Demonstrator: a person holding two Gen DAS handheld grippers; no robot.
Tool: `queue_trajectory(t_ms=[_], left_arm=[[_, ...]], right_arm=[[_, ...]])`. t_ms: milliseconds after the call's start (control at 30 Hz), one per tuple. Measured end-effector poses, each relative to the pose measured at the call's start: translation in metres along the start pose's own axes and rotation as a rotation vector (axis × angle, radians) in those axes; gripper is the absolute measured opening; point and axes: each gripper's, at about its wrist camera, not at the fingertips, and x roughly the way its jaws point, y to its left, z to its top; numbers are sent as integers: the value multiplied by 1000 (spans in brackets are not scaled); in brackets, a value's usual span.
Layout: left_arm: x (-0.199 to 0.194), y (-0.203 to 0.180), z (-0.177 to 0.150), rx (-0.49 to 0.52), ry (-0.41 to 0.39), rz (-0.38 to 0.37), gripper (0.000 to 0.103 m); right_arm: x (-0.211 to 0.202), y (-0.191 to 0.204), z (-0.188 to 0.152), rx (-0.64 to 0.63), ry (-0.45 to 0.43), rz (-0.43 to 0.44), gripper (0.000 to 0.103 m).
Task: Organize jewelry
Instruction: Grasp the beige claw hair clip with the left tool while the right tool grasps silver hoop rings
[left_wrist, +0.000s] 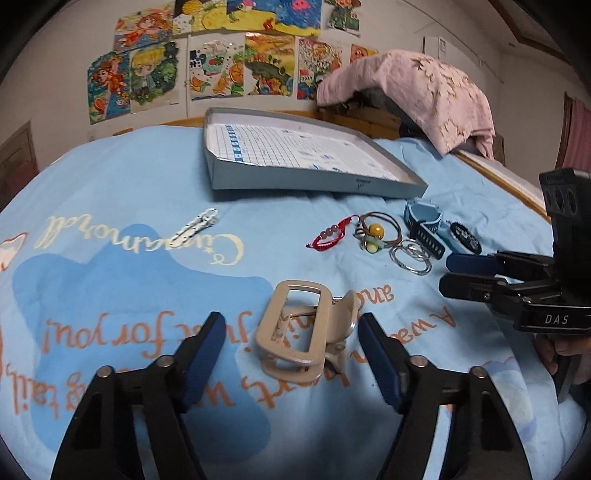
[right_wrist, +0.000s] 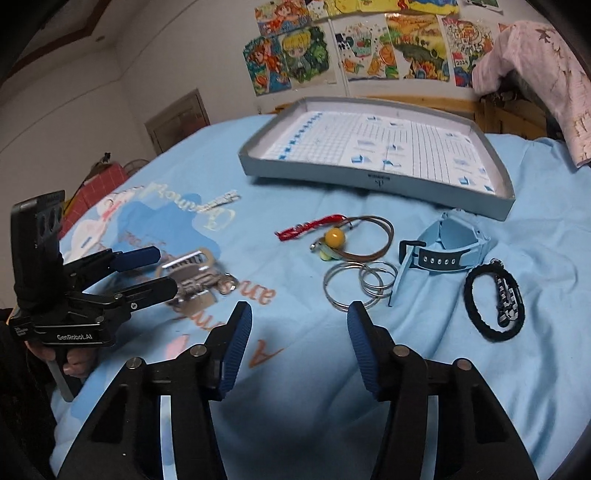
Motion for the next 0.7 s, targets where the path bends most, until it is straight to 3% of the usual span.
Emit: queue_trajectory(t_ms=[100,200,367,433,700], left_arm=[[6,0,0,1,11,-2,53],[6,0,-3,3,-5,-11,47],[6,1,-10,-6,-45,-16,46],[7,3,-11,-10,-48,-27,46],[8,3,-14,-6,-56,-45,46]], right_arm=[[7,-1,3,-16,9,-12,37],[16,1,12,-45,24,-29,36],[34,9,22,-127,89,-84,36],[42,10,22,-140,127,-94,30],[60,4,27,-81,212,-79,30]])
